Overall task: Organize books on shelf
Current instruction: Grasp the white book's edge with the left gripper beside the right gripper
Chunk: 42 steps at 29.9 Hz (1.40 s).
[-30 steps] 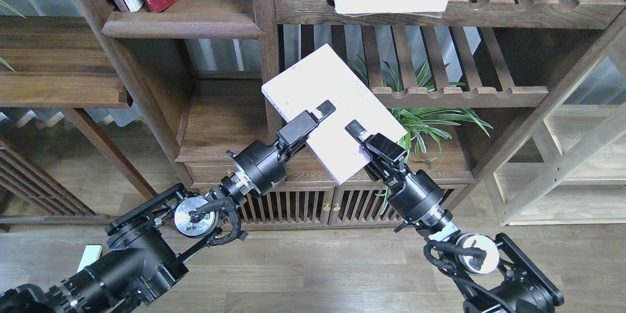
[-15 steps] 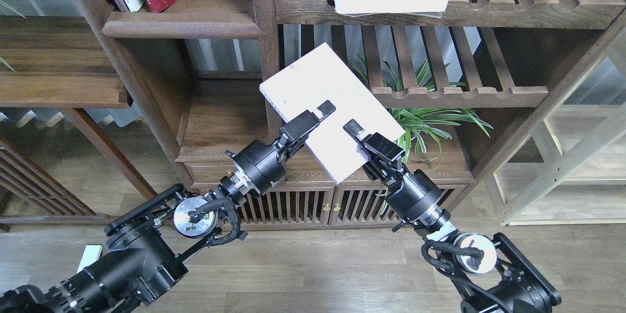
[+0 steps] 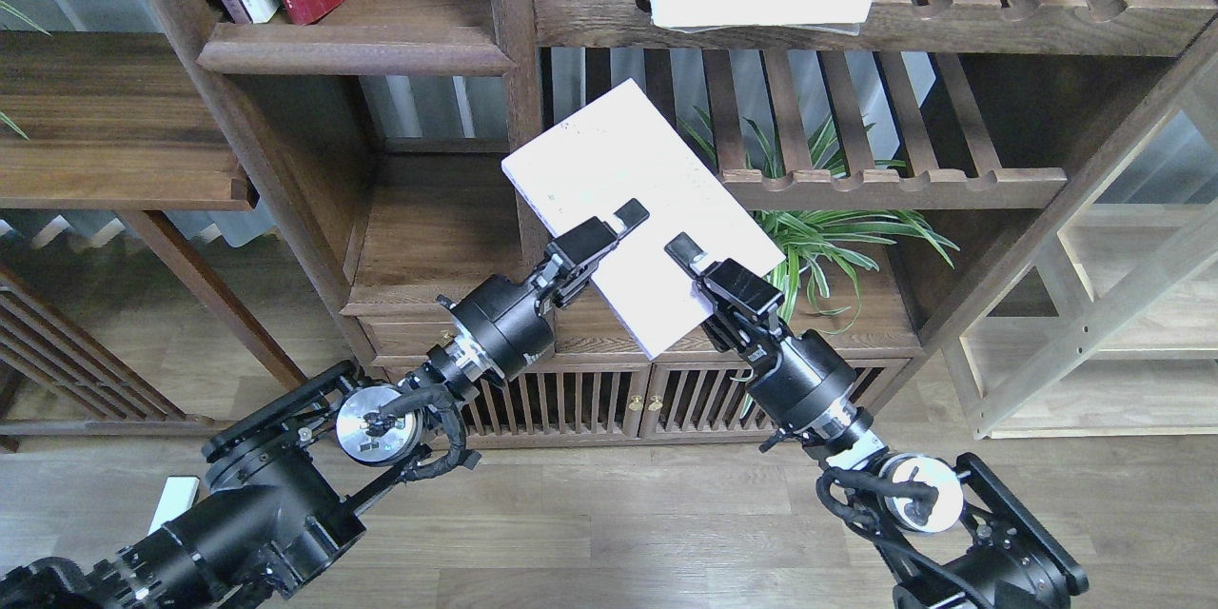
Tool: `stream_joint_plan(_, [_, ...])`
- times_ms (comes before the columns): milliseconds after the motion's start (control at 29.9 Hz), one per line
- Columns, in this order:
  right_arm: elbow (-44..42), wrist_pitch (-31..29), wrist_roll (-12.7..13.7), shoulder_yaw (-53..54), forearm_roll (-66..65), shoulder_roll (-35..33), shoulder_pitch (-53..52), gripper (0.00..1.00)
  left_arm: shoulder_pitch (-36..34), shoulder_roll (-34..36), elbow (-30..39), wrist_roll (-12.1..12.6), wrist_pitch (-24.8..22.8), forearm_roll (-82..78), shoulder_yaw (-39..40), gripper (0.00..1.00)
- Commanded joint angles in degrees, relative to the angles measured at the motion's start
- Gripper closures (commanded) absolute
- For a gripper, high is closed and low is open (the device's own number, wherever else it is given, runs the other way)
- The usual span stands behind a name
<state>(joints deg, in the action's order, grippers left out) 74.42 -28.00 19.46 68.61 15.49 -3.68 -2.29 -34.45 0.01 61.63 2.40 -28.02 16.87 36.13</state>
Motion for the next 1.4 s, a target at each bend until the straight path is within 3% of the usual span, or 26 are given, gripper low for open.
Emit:
stream_joint_plan(0, [0.02, 0.00, 0.05, -0.05, -0.10, -0.01, -0.08, 0.88, -0.09, -0.01, -0.02, -0.03, 0.02, 0.00, -0.01, 0.98])
stream_joint_plan(468, [0.02, 0.00, -0.03, 0.47, -4.76, 1.57, -0.70, 0.49, -0.09, -0.01, 0.15, -0.38, 0.02, 0.44, -0.10, 0.98])
stream_joint_plan(970, [-0.24, 0.00, -0.03, 7.06, -6.08, -0.28, -0.79, 0.33, 1.32, -0.01, 1.03, 0.41, 0.02, 0.09, -0.89, 1.00])
stream_joint_plan(1371, [-0.94, 0.00, -0.03, 10.14, -6.17, -0.72, -1.14, 0.29, 3.25, -0.01, 5.25, 0.32, 0.02, 0.18, 0.78, 1.00])
